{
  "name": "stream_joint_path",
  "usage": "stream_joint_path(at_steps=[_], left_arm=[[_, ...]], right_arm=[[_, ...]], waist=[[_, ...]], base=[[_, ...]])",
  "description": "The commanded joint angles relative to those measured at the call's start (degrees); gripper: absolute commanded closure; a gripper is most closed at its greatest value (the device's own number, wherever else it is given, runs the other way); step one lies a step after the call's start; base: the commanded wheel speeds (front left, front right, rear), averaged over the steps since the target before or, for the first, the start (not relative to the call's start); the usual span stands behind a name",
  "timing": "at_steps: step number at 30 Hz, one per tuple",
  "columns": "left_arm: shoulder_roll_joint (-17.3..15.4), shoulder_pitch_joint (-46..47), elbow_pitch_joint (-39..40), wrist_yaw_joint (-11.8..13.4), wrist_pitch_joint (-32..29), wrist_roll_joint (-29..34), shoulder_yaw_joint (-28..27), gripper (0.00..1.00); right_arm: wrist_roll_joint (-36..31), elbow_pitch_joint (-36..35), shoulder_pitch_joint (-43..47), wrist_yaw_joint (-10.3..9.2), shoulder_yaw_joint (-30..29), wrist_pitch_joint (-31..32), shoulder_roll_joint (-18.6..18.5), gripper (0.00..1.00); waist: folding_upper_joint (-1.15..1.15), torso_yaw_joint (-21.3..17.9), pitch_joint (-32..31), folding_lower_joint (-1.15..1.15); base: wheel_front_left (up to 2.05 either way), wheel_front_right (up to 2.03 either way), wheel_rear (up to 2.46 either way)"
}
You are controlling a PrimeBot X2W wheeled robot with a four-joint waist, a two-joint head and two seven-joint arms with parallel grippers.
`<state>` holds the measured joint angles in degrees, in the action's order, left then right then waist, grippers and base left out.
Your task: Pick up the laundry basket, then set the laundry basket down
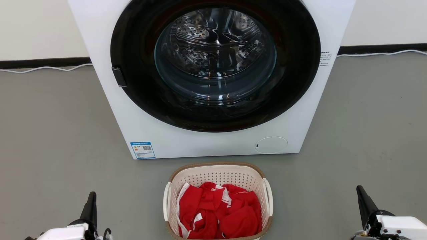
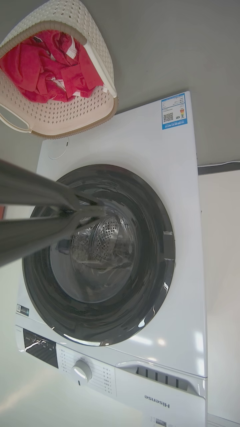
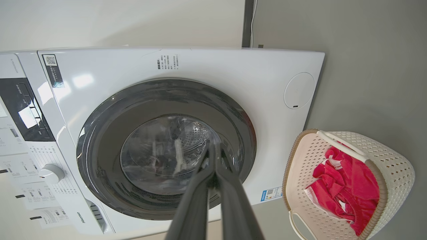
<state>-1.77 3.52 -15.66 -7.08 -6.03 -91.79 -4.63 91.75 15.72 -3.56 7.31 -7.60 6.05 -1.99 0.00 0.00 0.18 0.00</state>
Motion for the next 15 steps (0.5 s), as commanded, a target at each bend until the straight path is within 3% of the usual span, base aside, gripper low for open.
stream_joint_path(at_steps=[1,15], left_arm=[[-1.1,2.7,1.6,-0.4,-0.5,-0.4,-1.9,1.00],[-1.1,2.7,1.6,-0.4,-0.5,-0.4,-1.9,1.00]], right_arm=[[0.4,-1.7,-2.6,0.18,1.1,0.4,-0.9,1.00],[0.4,-1.7,-2.6,0.18,1.1,0.4,-0.9,1.00]], waist=[[0.00,0.0,0.0,0.00],[0.00,0.0,0.0,0.00]], base=[[0.00,0.00,0.00],[0.00,0.00,0.00]])
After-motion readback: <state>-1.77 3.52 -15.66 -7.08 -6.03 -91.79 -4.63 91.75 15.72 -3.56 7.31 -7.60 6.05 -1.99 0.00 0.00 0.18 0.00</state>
